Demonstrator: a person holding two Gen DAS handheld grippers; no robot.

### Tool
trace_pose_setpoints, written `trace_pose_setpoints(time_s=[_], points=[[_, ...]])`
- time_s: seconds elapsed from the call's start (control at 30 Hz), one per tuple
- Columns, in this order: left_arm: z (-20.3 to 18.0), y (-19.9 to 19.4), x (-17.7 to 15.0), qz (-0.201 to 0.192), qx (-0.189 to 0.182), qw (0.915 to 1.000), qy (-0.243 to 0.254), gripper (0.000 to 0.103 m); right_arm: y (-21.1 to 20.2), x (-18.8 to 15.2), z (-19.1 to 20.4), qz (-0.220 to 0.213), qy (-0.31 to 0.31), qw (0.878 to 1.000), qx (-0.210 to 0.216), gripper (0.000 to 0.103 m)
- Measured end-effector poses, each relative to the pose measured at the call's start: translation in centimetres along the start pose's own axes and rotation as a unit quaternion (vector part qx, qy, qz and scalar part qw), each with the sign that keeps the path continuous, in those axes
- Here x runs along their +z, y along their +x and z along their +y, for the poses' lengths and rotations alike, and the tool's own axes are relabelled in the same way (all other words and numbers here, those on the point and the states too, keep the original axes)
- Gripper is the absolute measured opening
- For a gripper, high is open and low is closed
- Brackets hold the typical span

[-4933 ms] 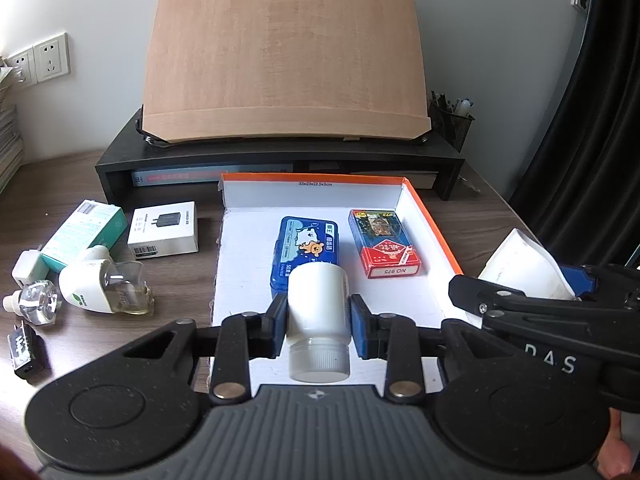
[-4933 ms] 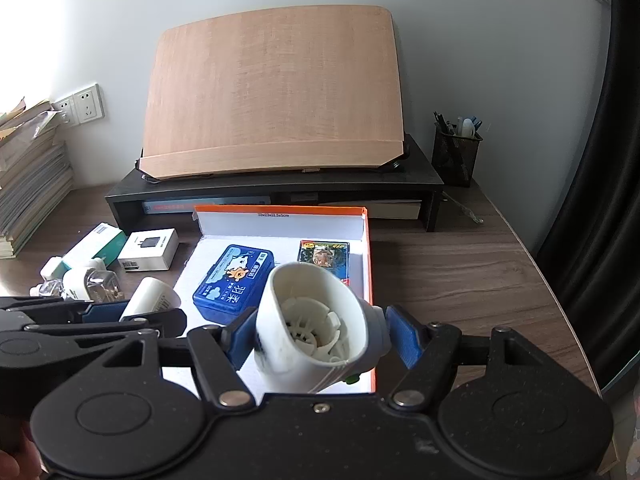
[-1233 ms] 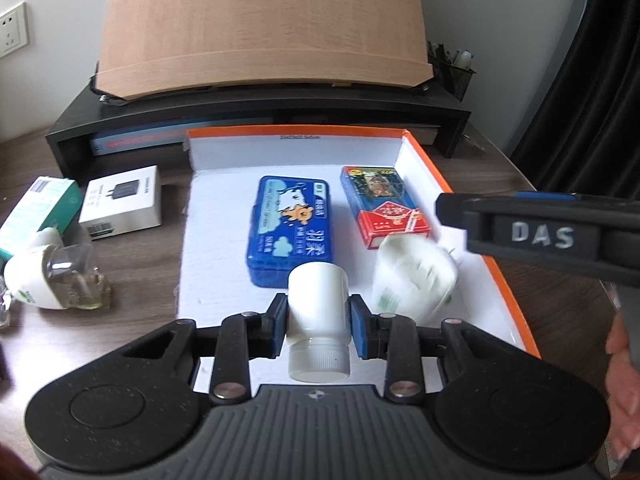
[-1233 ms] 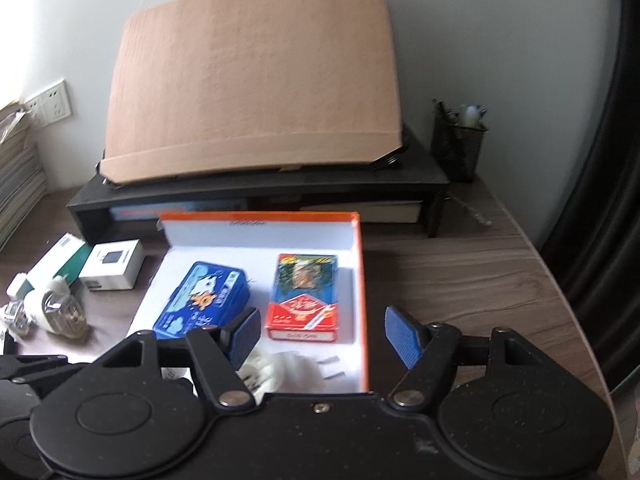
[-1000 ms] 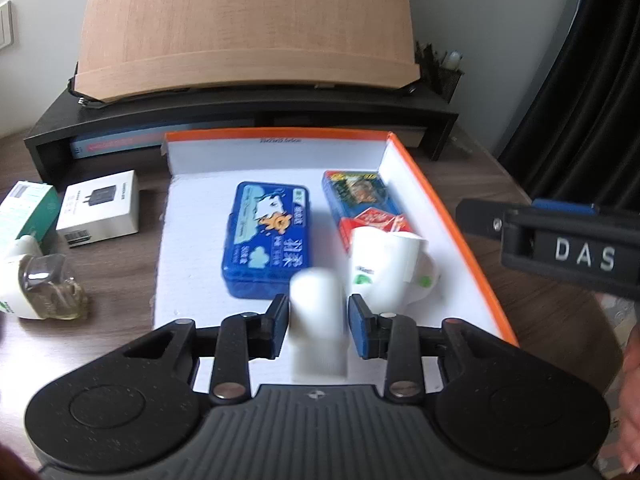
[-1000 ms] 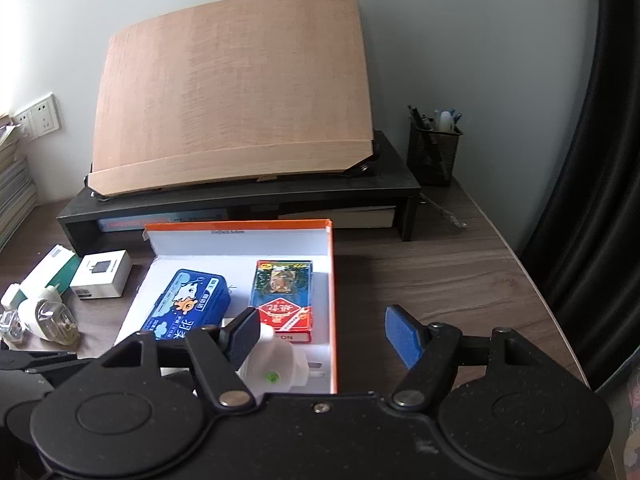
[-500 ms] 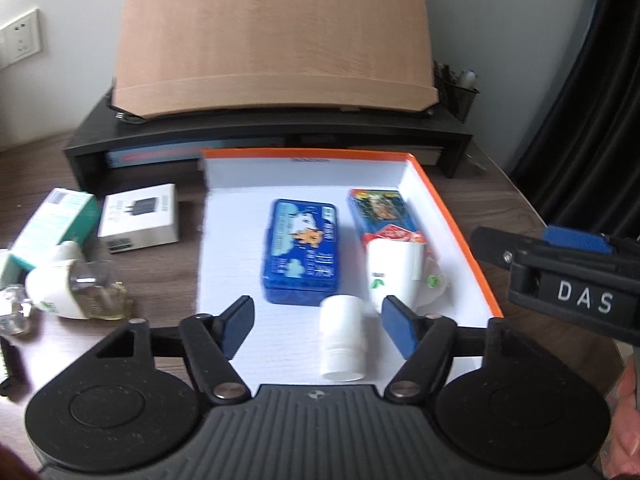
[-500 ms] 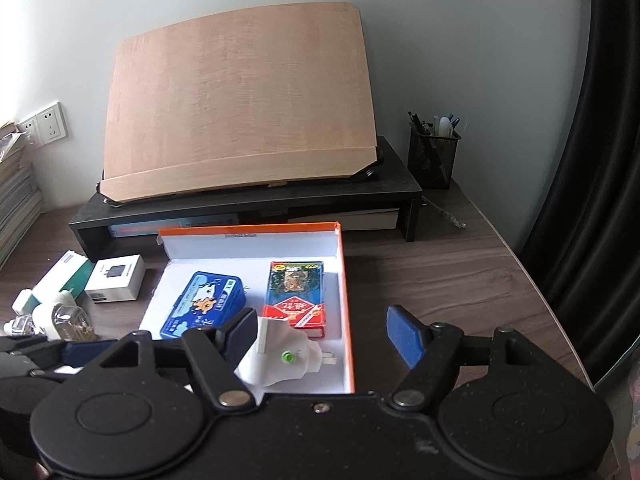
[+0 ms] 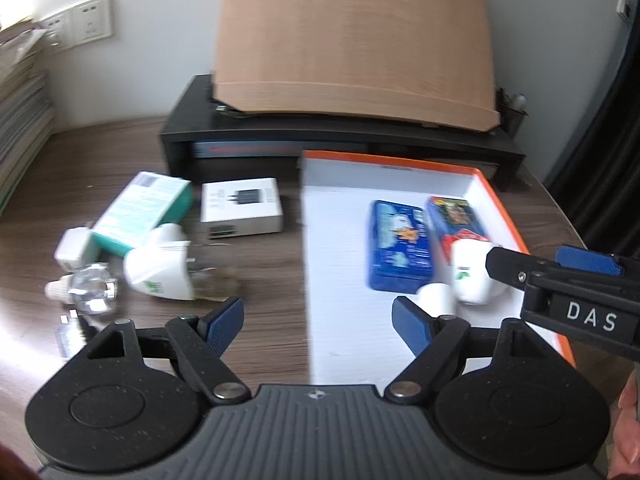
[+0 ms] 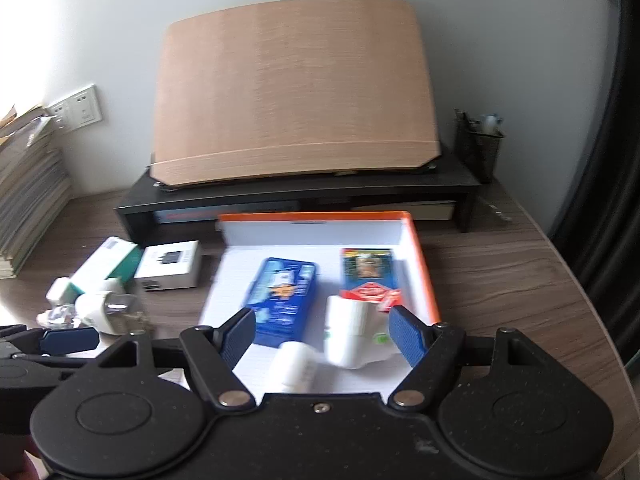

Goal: Organize rigid objects
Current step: 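Grasp the black charger with the left tool while the right tool grasps a white air freshener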

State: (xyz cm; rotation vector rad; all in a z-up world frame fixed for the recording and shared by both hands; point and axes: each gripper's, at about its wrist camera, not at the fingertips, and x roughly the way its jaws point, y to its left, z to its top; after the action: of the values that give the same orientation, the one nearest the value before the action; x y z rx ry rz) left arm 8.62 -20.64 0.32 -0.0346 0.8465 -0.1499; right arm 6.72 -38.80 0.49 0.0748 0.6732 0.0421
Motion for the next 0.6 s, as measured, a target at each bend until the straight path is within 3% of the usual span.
trace_pose_setpoints(time_s=[0.6], points=[[10.0, -1.7, -2.0, 0.002, 0.052, 0.9968, -0.062, 0.084, 1.5, -0.7, 9.2, 0.021, -0.041, 0.998, 0.043, 0.087]])
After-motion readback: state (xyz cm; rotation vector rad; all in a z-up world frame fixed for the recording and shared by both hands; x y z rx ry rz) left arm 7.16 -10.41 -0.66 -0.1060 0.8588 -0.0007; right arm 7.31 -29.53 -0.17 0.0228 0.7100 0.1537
